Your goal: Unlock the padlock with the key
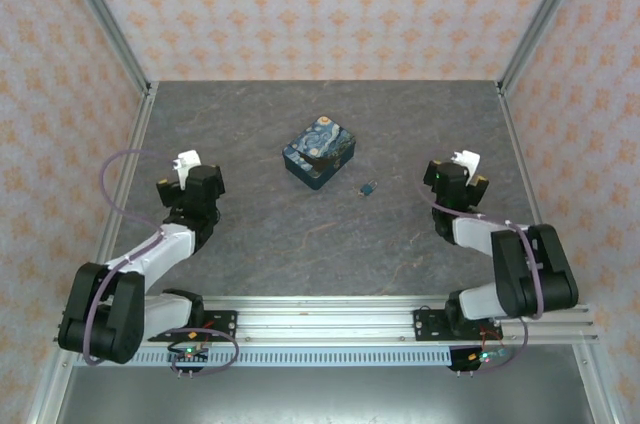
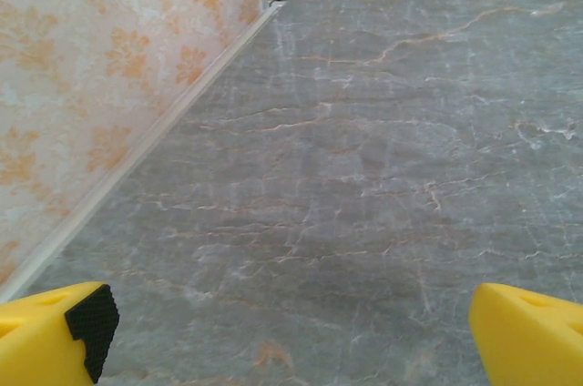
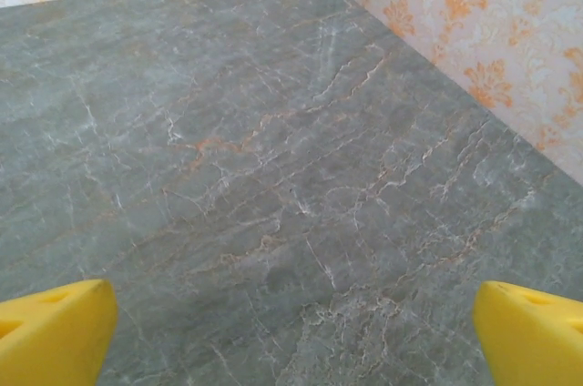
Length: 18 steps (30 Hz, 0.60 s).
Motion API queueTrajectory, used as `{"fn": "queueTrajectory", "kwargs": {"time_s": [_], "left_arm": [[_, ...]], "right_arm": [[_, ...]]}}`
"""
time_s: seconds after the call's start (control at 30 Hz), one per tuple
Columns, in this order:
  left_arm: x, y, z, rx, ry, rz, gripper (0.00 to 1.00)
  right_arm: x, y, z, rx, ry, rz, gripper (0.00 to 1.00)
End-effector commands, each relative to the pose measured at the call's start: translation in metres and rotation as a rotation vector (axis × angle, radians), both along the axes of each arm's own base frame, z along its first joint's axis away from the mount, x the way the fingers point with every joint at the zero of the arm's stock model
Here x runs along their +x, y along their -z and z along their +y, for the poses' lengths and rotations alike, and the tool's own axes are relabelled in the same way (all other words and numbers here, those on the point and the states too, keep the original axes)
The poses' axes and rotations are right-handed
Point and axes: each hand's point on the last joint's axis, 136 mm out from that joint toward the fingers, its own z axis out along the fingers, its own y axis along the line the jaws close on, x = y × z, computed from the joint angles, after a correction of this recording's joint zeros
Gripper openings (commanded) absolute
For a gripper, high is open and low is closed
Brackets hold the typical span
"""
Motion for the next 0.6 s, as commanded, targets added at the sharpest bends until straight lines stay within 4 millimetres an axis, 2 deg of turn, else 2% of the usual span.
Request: {"fn": "queueTrajectory", "kwargs": {"time_s": [0.0,0.07,0.2,0.57], "left_arm": [[0.024,-0.011,-0.010,-0.001,0.093,-0.113,1.00],[0.032,-0.001,-0.013,-0.003,0.121,-0.103,1.00],[0.046,0.021,-0.022,-0.017,0.193,-0.069,1.00],[0.047,0.022,-0.020,-0.040,0.198,-0.059,1.00]], "right_arm": [[0.017,-0.012,0.012,-0.002,-0.096,-0.127,0.99],[0.024,-0.004,0.013,0.053,-0.136,-0.040,0.99],[0.027,-0.003,0.008,0.098,-0.148,-0.045,0.99],[0.025,-0.003,0.006,0.097,-0.136,-0.054,0.99]]}}
